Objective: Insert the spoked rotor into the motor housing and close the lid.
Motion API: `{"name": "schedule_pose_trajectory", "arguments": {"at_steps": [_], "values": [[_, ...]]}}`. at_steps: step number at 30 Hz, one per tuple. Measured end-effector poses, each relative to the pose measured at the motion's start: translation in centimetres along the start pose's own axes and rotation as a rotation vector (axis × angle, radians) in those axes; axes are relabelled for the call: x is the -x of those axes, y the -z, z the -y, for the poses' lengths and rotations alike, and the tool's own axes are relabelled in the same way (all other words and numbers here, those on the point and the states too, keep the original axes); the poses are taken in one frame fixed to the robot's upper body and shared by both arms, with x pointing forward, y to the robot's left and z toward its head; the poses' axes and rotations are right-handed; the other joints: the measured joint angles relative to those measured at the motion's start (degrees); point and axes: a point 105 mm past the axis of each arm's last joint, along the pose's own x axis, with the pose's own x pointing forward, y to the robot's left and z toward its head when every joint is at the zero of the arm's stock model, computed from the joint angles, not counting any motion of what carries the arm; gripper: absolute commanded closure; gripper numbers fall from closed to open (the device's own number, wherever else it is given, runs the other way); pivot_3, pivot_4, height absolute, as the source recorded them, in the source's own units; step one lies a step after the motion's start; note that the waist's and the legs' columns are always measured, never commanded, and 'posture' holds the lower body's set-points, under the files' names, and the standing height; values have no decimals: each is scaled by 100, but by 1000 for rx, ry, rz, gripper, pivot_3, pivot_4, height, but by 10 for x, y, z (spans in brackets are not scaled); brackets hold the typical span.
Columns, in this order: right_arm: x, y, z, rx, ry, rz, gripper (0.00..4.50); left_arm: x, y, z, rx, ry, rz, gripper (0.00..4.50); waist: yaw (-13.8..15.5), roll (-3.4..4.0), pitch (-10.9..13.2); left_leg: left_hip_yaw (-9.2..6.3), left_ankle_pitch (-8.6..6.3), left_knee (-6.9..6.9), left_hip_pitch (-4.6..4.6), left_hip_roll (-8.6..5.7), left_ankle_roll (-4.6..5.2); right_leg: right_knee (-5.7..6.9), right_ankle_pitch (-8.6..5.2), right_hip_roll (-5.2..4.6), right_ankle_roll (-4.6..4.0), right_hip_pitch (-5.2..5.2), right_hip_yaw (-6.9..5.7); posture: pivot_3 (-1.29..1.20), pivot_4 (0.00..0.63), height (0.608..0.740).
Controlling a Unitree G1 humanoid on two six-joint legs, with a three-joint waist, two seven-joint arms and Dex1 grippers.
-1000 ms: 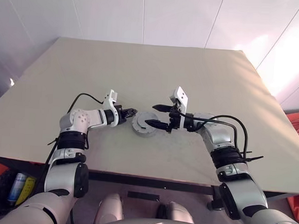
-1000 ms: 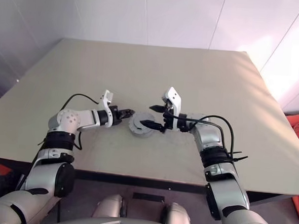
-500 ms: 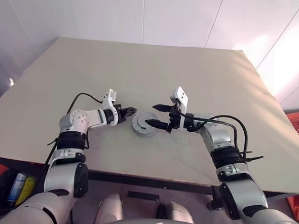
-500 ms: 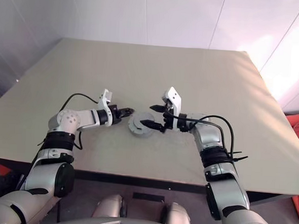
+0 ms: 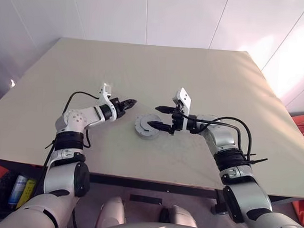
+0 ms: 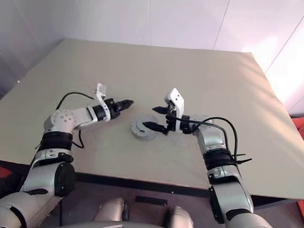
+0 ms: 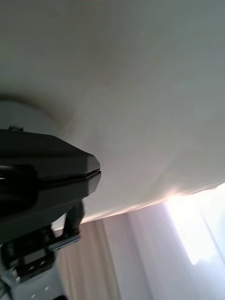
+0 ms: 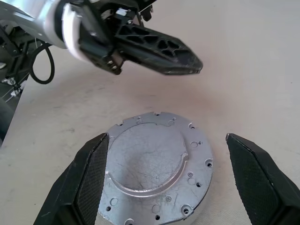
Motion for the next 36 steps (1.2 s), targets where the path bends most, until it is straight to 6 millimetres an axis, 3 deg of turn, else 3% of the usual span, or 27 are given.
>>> {"name": "schedule_pose_trajectory", "arguments": {"at_steps": [4, 10, 15, 28, 32, 36], "values": [[1, 0, 1, 3, 6, -1, 27, 0, 20, 13, -2, 58, -109, 4500, -14, 0, 0, 0, 1, 1, 5, 1, -2, 9, 0, 0, 0, 0, 1, 0, 0, 740], [6, 2, 5, 10, 27, -16, 27, 5, 28, 20, -14, 98, -159, 4500, -14, 0, 0, -2, 1, 5, 11, 0, -2, 20, 0, 0, 0, 3, 1, 0, 0, 740], [13, 5, 13, 6, 72, -23, 27, 4, 51, 1, -6, -9, -256, 4500, -14, 0, 0, -4, 2, 7, 9, 0, -2, 20, 0, 0, 0, 3, 1, 0, 0, 740], [27, -2, 31, -34, 164, -4, 27, 0, 53, -1, -9, -20, -252, 4500, -7, 1, -1, -9, 1, 10, 23, -3, -1, 20, 0, 0, 0, 20, 1, 0, 0, 740], [44, -6, 52, -164, 285, -27, 27, -1, 53, -1, -10, -19, -249, 4500, 12, 1, -1, -15, 2, 11, 27, -6, -2, 22, 0, 0, 0, 25, 0, 0, 0, 740], [80, 13, 53, -358, 294, -143, 27, 0, 51, -2, -10, -22, -237, 4500, 43, 1, -1, -19, 2, 11, 25, -9, -2, 15, 0, 0, 0, 30, 0, 0, 0, 740]]}}
